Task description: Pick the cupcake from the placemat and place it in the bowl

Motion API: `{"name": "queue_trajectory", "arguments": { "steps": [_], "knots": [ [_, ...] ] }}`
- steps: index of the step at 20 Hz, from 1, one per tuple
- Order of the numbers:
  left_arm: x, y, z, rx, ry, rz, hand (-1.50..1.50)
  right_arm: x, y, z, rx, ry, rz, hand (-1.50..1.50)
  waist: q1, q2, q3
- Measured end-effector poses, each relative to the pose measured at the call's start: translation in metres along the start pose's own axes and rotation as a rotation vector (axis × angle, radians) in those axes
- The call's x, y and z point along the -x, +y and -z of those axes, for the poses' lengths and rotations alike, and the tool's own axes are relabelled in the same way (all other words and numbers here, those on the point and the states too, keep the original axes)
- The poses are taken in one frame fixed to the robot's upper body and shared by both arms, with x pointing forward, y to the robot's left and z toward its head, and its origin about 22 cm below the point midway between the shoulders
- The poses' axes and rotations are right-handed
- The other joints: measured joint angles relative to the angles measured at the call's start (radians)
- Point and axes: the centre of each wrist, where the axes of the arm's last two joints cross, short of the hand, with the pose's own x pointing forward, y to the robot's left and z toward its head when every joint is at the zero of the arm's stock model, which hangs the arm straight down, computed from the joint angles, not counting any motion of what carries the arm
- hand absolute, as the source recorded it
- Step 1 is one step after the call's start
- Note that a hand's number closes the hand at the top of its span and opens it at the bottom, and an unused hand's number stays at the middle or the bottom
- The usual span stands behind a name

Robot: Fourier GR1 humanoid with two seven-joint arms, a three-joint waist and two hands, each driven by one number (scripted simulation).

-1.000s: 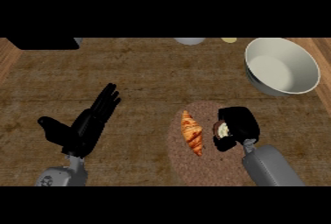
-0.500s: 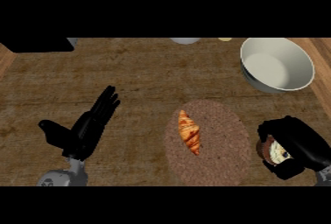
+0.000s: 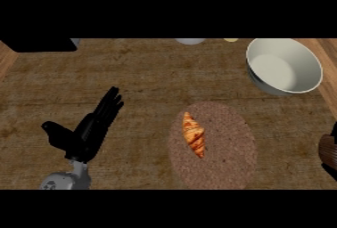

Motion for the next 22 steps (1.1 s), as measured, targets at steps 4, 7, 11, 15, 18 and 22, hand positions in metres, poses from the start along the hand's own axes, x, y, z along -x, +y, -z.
{"name": "queue_trajectory", "arguments": {
  "steps": [4,7,11,15,18,22],
  "knots": [
    [-0.002,-0.004,0.005,0.014,-0.004,0.001,0.00,0.004,-0.039,-0.004,0.054,0.028,0.029,1.50,0.013,0.003,0.000],
    [-0.001,-0.012,0.004,0.020,-0.007,0.000,0.00,0.011,-0.050,0.002,0.088,0.048,0.054,1.50,0.023,0.005,0.000],
    [0.002,-0.007,0.005,0.037,-0.007,0.001,0.00,0.023,-0.057,0.022,0.128,0.082,0.081,1.50,0.034,0.007,0.001],
    [-0.002,-0.012,0.011,0.040,-0.005,0.005,0.00,0.040,-0.057,0.047,0.148,0.112,0.104,1.50,0.040,0.009,0.001],
    [-0.002,-0.017,0.011,0.049,-0.009,0.006,0.00,0.055,-0.049,0.070,0.161,0.127,0.135,1.50,0.046,0.010,0.001],
    [-0.008,-0.013,0.015,0.054,-0.011,0.009,0.00,0.072,-0.033,0.103,0.177,0.140,0.151,1.50,0.053,0.012,0.001]
  ]
}}
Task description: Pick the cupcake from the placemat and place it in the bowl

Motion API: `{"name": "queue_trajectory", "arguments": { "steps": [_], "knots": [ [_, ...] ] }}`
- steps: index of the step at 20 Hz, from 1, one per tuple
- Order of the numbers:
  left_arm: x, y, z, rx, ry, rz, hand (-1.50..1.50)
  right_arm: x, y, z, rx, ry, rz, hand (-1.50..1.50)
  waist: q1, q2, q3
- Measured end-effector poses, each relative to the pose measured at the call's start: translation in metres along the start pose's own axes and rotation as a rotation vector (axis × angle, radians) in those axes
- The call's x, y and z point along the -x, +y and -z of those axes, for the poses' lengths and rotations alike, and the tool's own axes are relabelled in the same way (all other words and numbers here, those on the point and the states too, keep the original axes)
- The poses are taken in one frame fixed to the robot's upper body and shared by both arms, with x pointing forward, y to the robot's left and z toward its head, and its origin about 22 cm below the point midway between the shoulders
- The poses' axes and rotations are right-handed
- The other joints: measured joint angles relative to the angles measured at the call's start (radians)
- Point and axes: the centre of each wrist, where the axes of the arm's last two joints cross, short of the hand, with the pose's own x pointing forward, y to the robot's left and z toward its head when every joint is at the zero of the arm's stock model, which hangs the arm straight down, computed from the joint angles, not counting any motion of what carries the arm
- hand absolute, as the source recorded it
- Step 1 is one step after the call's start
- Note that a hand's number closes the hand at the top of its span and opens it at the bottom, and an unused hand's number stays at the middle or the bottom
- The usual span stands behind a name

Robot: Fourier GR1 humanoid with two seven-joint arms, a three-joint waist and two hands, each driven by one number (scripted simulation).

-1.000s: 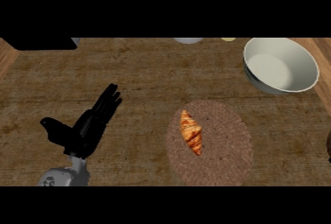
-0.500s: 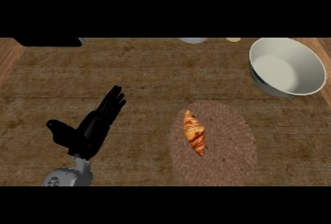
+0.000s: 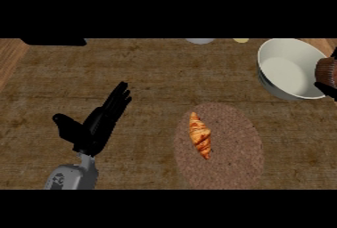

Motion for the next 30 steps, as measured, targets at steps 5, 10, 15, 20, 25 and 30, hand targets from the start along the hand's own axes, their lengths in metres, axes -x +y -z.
{"name": "queue_trajectory", "arguments": {
  "steps": [5,10,15,20,25,30],
  "knots": [
    [0.002,-0.001,0.002,0.007,0.000,0.001,0.00,0.015,0.021,0.036,0.016,0.011,-0.054,1.50,0.009,0.004,0.000],
    [0.001,-0.005,0.003,0.026,-0.003,0.005,0.00,0.031,0.049,0.058,0.004,0.043,-0.136,1.50,0.023,0.009,0.001],
    [-0.001,-0.006,0.006,0.039,-0.010,0.010,0.00,0.045,0.065,0.069,-0.095,0.178,-0.176,-1.50,0.041,0.017,0.002],
    [-0.003,-0.008,0.006,0.052,-0.011,0.011,0.00,0.055,0.082,0.070,-0.132,0.234,-0.081,-1.50,0.053,0.023,0.003],
    [0.000,-0.009,0.005,0.046,-0.016,0.006,0.00,0.061,0.088,0.068,-0.072,0.211,0.142,-1.50,0.047,0.023,0.005],
    [-0.002,0.000,0.002,0.026,-0.015,0.002,0.00,0.073,0.080,0.060,0.131,0.136,0.468,-1.50,0.026,0.017,0.006]
  ]
}}
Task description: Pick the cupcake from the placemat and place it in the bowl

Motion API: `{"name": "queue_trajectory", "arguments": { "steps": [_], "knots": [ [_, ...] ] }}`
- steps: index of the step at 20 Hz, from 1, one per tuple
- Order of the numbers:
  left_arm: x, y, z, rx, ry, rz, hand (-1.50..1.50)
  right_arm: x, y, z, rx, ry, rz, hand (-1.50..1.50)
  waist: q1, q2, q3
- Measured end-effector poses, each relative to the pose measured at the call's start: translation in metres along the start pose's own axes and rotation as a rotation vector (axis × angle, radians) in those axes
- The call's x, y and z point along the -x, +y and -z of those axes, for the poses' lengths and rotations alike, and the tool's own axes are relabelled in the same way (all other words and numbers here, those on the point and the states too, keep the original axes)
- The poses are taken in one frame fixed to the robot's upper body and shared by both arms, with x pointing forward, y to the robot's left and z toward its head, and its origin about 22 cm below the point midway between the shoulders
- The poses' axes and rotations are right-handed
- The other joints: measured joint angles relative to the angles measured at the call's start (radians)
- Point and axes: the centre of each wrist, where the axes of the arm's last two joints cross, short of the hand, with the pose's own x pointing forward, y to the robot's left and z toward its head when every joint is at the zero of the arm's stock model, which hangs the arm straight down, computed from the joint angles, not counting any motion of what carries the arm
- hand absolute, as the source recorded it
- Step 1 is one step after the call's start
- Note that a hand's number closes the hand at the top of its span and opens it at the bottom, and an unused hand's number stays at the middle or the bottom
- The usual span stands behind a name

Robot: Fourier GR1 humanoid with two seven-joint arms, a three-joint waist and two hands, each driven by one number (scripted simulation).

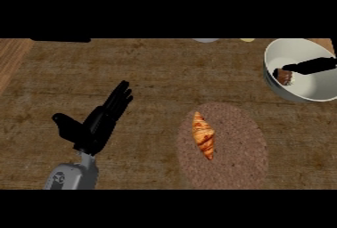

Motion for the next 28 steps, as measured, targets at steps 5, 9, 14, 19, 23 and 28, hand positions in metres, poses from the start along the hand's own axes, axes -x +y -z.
{"name": "queue_trajectory", "arguments": {
  "steps": [5,9,14,19,23,28],
  "knots": [
    [0.004,0.004,-0.003,-0.023,0.009,-0.007,0.00,0.017,-0.031,-0.019,0.072,-0.125,0.259,-1.50,-0.025,-0.009,-0.002],
    [0.005,0.011,-0.011,-0.046,0.016,-0.013,0.00,0.037,-0.066,-0.050,0.111,-0.152,0.362,-1.50,-0.044,-0.019,-0.004],
    [0.008,0.012,-0.016,-0.071,0.019,-0.018,0.00,0.060,-0.101,-0.097,0.173,-0.134,0.397,-1.50,-0.071,-0.027,-0.005],
    [0.011,0.019,-0.024,-0.107,0.022,-0.022,0.00,0.078,-0.132,-0.153,0.203,-0.102,0.358,1.50,-0.104,-0.035,-0.004],
    [0.010,0.026,-0.026,-0.134,0.024,-0.023,0.00,0.090,-0.138,-0.195,0.195,-0.065,0.327,1.50,-0.134,-0.040,-0.003],
    [0.012,0.030,-0.032,-0.162,0.032,-0.024,0.00,0.103,-0.133,-0.250,0.131,0.025,0.286,1.50,-0.163,-0.046,-0.001]
  ]
}}
